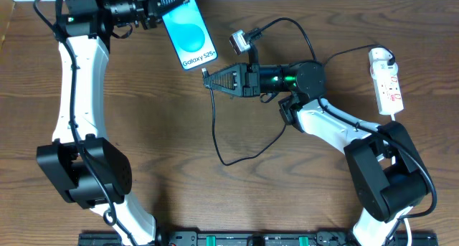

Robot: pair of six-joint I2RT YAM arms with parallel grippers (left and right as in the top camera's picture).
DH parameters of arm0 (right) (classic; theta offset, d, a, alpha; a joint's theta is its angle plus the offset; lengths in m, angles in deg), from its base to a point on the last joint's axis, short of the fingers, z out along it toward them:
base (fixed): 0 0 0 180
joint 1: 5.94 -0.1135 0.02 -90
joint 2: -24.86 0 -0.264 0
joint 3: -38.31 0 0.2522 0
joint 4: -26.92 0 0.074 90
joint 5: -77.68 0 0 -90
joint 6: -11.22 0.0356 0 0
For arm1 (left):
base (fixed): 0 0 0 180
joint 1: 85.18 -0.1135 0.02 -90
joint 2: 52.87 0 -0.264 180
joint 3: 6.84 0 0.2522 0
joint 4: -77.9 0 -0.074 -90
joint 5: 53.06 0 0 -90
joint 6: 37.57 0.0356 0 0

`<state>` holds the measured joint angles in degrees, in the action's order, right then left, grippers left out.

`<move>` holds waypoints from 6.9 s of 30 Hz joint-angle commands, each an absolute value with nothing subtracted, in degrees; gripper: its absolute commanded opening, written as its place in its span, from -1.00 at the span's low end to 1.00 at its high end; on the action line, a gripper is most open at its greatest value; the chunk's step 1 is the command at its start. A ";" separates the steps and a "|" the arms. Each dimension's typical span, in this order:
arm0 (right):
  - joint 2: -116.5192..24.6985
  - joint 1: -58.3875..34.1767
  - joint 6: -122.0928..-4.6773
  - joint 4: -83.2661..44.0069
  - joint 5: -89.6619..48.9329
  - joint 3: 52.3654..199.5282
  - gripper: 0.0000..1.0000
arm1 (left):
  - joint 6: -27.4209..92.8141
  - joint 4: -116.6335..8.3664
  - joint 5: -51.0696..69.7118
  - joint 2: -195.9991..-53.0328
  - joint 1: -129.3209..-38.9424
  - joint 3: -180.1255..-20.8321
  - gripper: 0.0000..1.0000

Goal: Plug charger to phone and switch on socket

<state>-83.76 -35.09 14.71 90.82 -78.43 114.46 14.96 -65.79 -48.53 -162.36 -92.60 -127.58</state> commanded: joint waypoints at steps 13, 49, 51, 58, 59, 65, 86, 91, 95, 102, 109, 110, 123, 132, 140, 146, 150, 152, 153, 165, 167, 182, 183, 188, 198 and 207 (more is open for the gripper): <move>-83.89 -34.74 8.59 84.77 -78.71 114.64 -0.98 | 14.06 -63.96 -47.88 -161.60 -92.47 -127.54 -0.85; -83.89 -34.74 8.35 86.26 -79.96 114.64 -0.98 | 18.35 -63.46 -48.97 -161.62 -92.47 -127.54 -0.85; -83.89 -34.74 8.35 86.23 -79.96 114.64 -0.97 | 18.41 -63.04 -48.97 -161.62 -92.47 -127.54 -0.85; -83.89 -34.74 8.31 86.26 -79.96 114.64 -0.98 | 23.13 -57.36 -48.51 -161.62 -92.47 -127.54 -0.85; -83.89 -34.74 8.28 86.26 -79.96 114.64 -0.97 | 23.13 -57.34 -48.51 -161.62 -92.47 -127.54 -0.85; -83.89 -34.74 8.13 86.21 -79.96 114.64 -0.97 | 23.09 -57.34 -48.53 -161.62 -92.47 -127.54 -0.85; -83.89 -34.74 7.89 85.56 -79.87 114.64 -0.97 | 20.73 -57.34 -48.56 -161.62 -92.45 -127.54 -0.85; -83.89 -34.74 8.66 85.56 -79.24 114.64 -0.98 | 21.80 -57.29 -48.58 -161.62 -92.36 -127.54 -0.85; -83.89 -34.74 9.05 85.62 -78.67 114.64 -0.97 | 22.46 -57.31 -48.53 -161.62 -92.05 -127.54 -0.85; -83.89 -34.74 9.07 85.60 -78.54 114.64 -0.98 | 23.02 -57.31 -48.56 -161.62 -91.51 -127.54 -0.85; -83.89 -34.74 9.53 85.58 -78.17 114.64 -0.98 | 24.21 -57.29 -48.99 -161.62 -91.20 -127.54 -0.85; -83.89 -34.74 9.70 85.58 -77.90 114.64 -0.97 | 24.40 -57.29 -49.21 -161.62 -91.20 -127.54 -0.85; -83.89 -34.74 12.04 85.54 -71.48 114.64 -0.97 | 27.44 -57.31 -50.76 -161.62 -91.20 -127.54 -0.85; -83.89 -34.74 12.04 84.05 -68.79 114.64 -0.97 | 28.66 -57.25 -53.12 -161.62 -91.20 -127.54 -0.85; -83.89 -34.74 12.04 84.07 -68.72 114.64 -0.97 | 28.66 -57.25 -53.08 -161.62 -91.20 -127.54 -0.85; -83.89 -34.74 11.80 84.09 -69.18 114.64 -0.35 | 28.66 -57.29 -53.04 -161.62 -91.22 -127.54 -0.85; -83.89 -34.69 11.80 84.70 -70.03 114.64 0.99 | 28.71 -57.29 -52.82 -161.62 -91.77 -127.54 -0.85; -83.89 -34.45 11.85 85.93 -70.45 114.64 0.99 | 28.71 -57.29 -52.40 -161.62 -92.25 -127.54 -0.85; -83.89 -34.24 11.85 86.65 -70.54 114.64 0.99 | 28.69 -57.29 -52.40 -161.62 -92.45 -127.54 -0.85; -83.89 -23.74 3.28 62.54 -73.51 114.64 0.99 | 28.64 -54.43 -52.42 -161.62 -93.26 -127.54 -0.85; -83.89 -22.19 -1.64 52.25 -74.80 114.61 0.99 | 28.64 -54.43 -52.40 -161.62 -93.26 -127.54 -0.85; -80.32 -18.67 -40.02 -17.17 -49.36 114.61 0.89 | 29.76 -53.55 -44.82 -161.62 -92.99 -127.54 -0.85; -79.73 -18.74 -41.16 -19.75 -46.71 114.61 0.90 | 30.46 -52.72 -43.66 -161.62 -92.84 -127.54 -0.85; -76.11 -18.74 -42.53 -28.58 -34.93 114.61 0.88 | 37.47 -42.82 -31.64 -161.64 -91.11 -127.54 -0.85; -72.52 -18.63 -35.93 -36.78 -25.73 114.61 0.83 | 44.31 -30.10 -10.35 -163.67 -83.47 -126.95 -0.85; -72.52 -18.63 -36.00 -39.66 -22.50 114.61 0.81 | 44.27 -30.10 -8.80 -167.08 -79.42 -124.13 -0.85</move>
